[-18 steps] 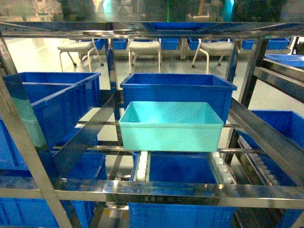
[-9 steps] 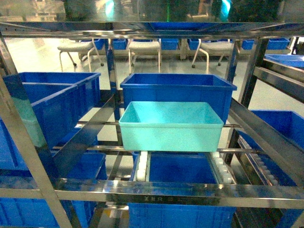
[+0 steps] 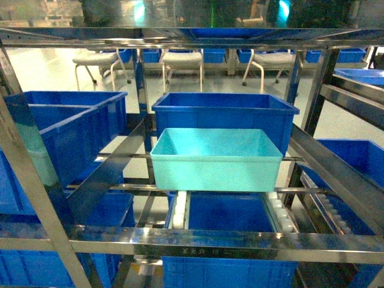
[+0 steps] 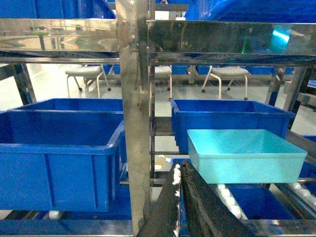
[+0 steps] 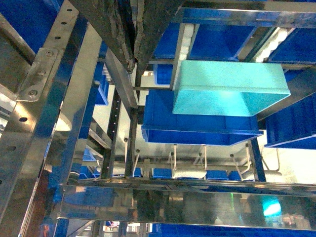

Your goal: Organize blue bins on left shelf correctly

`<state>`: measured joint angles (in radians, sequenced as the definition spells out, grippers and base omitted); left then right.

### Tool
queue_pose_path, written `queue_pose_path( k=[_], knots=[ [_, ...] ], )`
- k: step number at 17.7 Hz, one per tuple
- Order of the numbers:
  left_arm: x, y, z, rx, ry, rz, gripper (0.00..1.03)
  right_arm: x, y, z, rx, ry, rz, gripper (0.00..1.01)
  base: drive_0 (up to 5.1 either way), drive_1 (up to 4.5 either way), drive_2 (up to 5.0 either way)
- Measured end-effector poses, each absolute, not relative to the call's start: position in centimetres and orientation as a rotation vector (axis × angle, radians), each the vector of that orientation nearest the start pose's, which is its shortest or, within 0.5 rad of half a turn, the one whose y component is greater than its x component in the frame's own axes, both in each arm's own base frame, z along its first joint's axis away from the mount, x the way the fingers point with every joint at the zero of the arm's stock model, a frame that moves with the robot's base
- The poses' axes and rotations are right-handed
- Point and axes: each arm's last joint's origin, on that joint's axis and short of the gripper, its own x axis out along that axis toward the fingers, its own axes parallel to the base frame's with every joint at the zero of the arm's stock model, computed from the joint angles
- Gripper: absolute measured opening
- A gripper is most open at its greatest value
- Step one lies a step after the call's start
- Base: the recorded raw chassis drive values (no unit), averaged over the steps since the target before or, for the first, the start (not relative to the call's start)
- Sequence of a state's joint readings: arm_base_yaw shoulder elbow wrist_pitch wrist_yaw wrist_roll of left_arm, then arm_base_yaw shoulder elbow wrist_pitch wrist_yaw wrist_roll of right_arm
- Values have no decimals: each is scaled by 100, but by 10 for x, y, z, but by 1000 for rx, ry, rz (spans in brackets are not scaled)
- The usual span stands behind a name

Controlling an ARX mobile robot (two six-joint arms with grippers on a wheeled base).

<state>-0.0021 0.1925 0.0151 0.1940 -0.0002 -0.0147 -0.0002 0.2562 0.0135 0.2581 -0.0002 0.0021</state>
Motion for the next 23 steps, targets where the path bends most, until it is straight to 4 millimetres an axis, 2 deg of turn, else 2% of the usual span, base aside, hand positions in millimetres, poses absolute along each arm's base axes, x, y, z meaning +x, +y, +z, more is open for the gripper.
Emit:
queue_pose_path(
  k=[4, 6, 8, 9, 12, 13, 17, 19, 20, 21, 23],
  knots=[
    [108, 0, 171, -14, -17, -2, 2, 111, 0, 171, 2, -16, 0, 2, 0, 0, 0],
    [98, 0, 166, -15, 15, -2, 2, 110, 0, 171, 2, -16, 0, 2, 0, 0, 0],
    [97, 0, 167, -14, 4, -2, 2, 107, 0, 170, 2, -6, 0, 2, 0, 0, 0],
    [97, 0, 167, -14, 2, -2, 2, 97, 0, 170, 2, -28, 0, 2, 0, 0, 0],
    [97, 0, 167, -14, 0, -2, 2, 97, 0, 168, 2, -6, 0, 2, 0, 0, 0],
    [97, 0, 167, -14, 0, -2, 8, 97, 0, 168, 1, -5, 0, 6, 0, 0, 0],
    [97, 0, 167, -14, 0, -2, 53, 97, 0, 168, 0, -6, 0, 51, 0, 0, 0],
    [97, 0, 167, -14, 0, -2, 82, 97, 0, 168, 1, -6, 0, 81, 0, 0, 0],
    [97, 0, 167, -14, 0, -2, 93, 97, 0, 168, 0, -6, 0, 90, 0, 0, 0],
    [97, 0, 167, -13, 0, -2, 100, 97, 0, 168, 1, -6, 0, 100, 0, 0, 0],
    [97, 0, 167, -14, 0, -2, 98, 97, 0, 168, 1, -6, 0, 98, 0, 0, 0]
  ],
)
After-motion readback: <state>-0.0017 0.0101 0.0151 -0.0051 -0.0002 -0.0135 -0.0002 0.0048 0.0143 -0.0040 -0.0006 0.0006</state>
